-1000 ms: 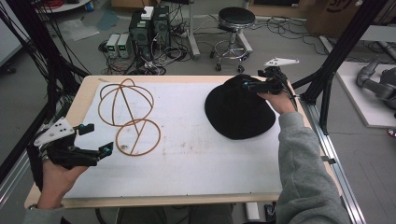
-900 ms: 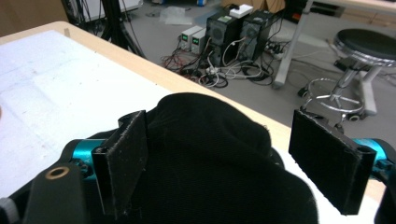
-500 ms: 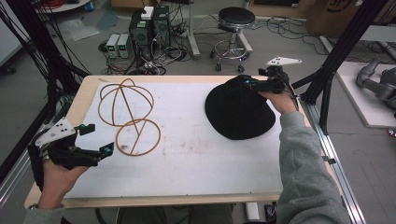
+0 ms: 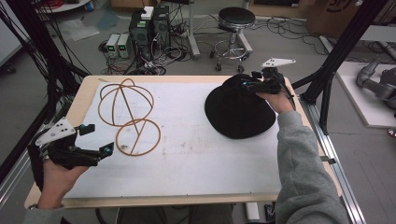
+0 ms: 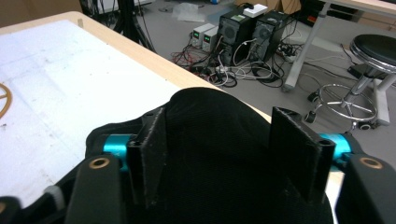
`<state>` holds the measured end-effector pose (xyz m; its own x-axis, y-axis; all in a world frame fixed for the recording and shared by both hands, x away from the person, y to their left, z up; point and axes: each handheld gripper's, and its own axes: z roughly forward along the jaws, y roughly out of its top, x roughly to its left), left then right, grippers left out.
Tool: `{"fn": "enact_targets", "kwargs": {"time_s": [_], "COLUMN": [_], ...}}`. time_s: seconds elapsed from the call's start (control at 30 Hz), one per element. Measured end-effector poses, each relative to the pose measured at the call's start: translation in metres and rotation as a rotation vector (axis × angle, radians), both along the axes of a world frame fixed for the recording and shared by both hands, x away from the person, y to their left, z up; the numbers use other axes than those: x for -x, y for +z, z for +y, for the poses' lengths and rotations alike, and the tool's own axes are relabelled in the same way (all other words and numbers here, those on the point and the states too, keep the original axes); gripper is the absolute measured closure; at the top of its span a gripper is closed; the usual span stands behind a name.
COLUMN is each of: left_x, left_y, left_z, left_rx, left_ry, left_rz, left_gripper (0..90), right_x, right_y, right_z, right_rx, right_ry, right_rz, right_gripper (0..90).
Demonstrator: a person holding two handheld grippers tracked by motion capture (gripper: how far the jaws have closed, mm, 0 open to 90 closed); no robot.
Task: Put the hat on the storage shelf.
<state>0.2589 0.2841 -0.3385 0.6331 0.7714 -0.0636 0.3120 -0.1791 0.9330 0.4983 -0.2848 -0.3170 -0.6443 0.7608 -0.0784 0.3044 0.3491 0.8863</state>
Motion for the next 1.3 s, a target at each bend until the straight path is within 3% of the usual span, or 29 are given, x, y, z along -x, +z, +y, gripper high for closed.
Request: {"fn": "enact_targets", "kwargs": {"time_s": [0.33, 0.47, 0.5, 0.53, 0.63, 1.3], "left_x": [0.0, 0.0, 0.0, 0.0, 0.001, 0.001], "left_y": [0.0, 0.0, 0.0, 0.0, 0.001, 0.001], "left_z": [-0.001, -0.001, -0.001, -0.001, -0.001, -0.003], "left_rx": [-0.002, -0.002, -0.002, -0.002, -0.001, -0.007], "left_ry": [-0.002, 0.001, 0.001, 0.001, 0.003, -0.001], "left_rz": [0.002, 0.001, 0.001, 0.0, 0.001, 0.0], "left_gripper": [1.8, 1.8, 1.7, 1.8, 1.7, 1.7], "right_x": [0.001, 0.001, 0.001, 0.002, 0.003, 0.01], "right_y": [-0.002, -0.003, -0.003, -0.003, -0.002, 0.005], "right_z": [0.002, 0.002, 0.002, 0.002, 0.002, -0.005], "right_rx": [0.049, 0.087, 0.087, 0.09, 0.097, 0.077], "right_ry": [0.02, 0.024, 0.024, 0.019, 0.017, -0.005], "right_rz": [0.012, 0.023, 0.023, 0.018, 0.008, 0.025], "right_gripper": [58.7, 71.9, 71.9, 80.2, 86.6, 90.0]}}
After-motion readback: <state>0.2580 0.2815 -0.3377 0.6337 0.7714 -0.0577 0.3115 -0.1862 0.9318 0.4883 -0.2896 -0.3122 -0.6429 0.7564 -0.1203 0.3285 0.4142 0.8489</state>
